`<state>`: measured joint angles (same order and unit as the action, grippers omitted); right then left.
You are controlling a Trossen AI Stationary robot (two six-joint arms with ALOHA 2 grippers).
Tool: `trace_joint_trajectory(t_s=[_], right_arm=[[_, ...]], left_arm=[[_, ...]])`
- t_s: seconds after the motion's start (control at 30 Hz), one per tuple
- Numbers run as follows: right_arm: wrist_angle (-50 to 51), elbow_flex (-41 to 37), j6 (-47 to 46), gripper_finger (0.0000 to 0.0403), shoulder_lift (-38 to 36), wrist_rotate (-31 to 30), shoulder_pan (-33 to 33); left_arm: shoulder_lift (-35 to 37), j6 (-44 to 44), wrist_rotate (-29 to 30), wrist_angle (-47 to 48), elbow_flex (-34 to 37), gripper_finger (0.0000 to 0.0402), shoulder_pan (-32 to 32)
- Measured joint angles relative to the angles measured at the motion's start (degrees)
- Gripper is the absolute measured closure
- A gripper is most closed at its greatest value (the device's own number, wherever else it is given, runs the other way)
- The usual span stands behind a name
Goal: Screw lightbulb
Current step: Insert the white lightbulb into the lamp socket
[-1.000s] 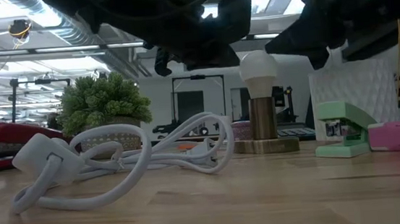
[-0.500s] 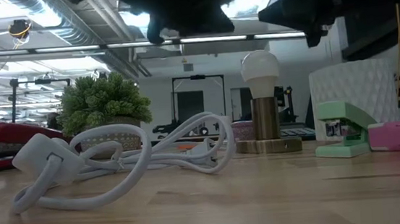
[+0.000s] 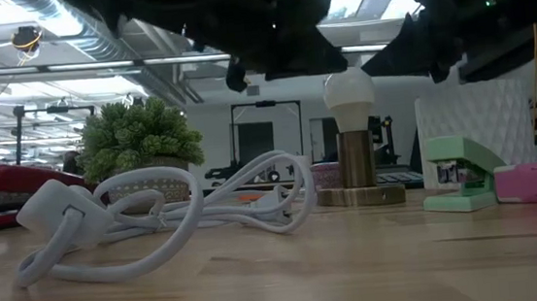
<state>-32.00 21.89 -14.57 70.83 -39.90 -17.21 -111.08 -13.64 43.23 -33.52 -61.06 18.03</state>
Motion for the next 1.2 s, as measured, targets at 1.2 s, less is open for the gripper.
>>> trace_joint_trajectory(t_s=[1.2], right_arm=[[-6.2,0.0,-6.7,0.0386,2.6,17.1,-0.1]], left_arm=[[-0.1,-2.0,12.5,4.8,0.0,0.04,-2.1]])
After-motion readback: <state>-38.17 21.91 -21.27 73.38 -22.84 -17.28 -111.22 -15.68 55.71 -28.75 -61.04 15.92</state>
